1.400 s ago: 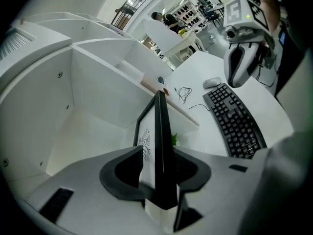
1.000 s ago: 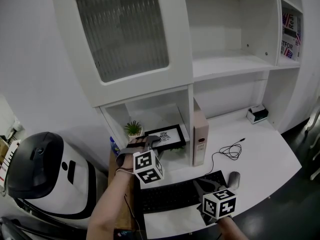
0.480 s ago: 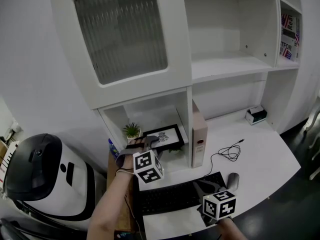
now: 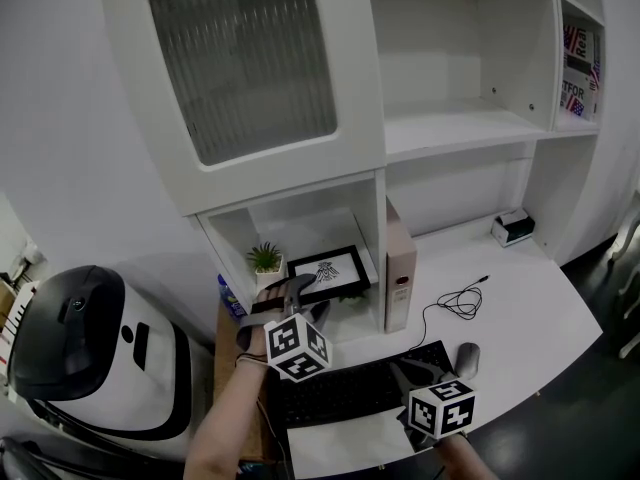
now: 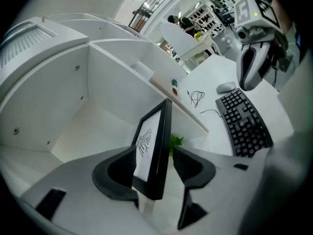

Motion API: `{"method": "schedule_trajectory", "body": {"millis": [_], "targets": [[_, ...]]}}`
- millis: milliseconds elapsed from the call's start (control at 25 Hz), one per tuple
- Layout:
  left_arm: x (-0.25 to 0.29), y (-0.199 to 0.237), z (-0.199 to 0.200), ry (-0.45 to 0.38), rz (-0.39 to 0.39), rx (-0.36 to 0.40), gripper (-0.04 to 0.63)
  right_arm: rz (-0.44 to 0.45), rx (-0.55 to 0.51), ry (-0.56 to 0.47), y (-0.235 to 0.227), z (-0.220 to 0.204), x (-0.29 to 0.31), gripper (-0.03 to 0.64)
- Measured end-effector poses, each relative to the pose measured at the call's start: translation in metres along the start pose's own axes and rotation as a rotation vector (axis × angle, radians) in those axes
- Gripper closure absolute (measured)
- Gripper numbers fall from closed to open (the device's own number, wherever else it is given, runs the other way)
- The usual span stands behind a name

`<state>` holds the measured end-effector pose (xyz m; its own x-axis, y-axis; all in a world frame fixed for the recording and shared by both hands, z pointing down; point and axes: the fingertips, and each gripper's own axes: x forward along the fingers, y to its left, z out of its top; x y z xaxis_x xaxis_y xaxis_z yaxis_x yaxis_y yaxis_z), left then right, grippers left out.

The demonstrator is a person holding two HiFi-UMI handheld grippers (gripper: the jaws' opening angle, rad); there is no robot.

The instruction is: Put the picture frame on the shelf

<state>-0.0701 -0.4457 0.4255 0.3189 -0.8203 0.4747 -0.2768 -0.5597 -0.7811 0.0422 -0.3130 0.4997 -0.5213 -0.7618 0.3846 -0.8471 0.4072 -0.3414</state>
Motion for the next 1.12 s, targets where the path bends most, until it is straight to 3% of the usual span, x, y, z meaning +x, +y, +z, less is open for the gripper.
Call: {"method": "schedule_trajectory", "body": {"millis": [360, 600, 880, 1120], "targets": [[-0.039, -0.008, -0.001, -0.070, 0.085, -0.166, 0.382, -0.008, 0.001, -0.001, 0.002, -0.004, -0.003, 0.615], [-0.063, -0.019, -0.006, -0.109, 0.111, -0.334, 0.398, -0.003, -0.012, 0.001, 0.011, -0.006, -0.004, 0.615], [-0.081, -0.047, -0.021, -0.131, 0.075, -0.584, 0.453, -0.002, -0.026, -0.005, 0.022, -0.007, -0.008, 0.615], [-0.095, -0.070, -0.037, -0.125, 0.052, -0.737, 0.471, -0.014, -0.039, -0.015, 0.030, -0.008, -0.014, 0.615]]}}
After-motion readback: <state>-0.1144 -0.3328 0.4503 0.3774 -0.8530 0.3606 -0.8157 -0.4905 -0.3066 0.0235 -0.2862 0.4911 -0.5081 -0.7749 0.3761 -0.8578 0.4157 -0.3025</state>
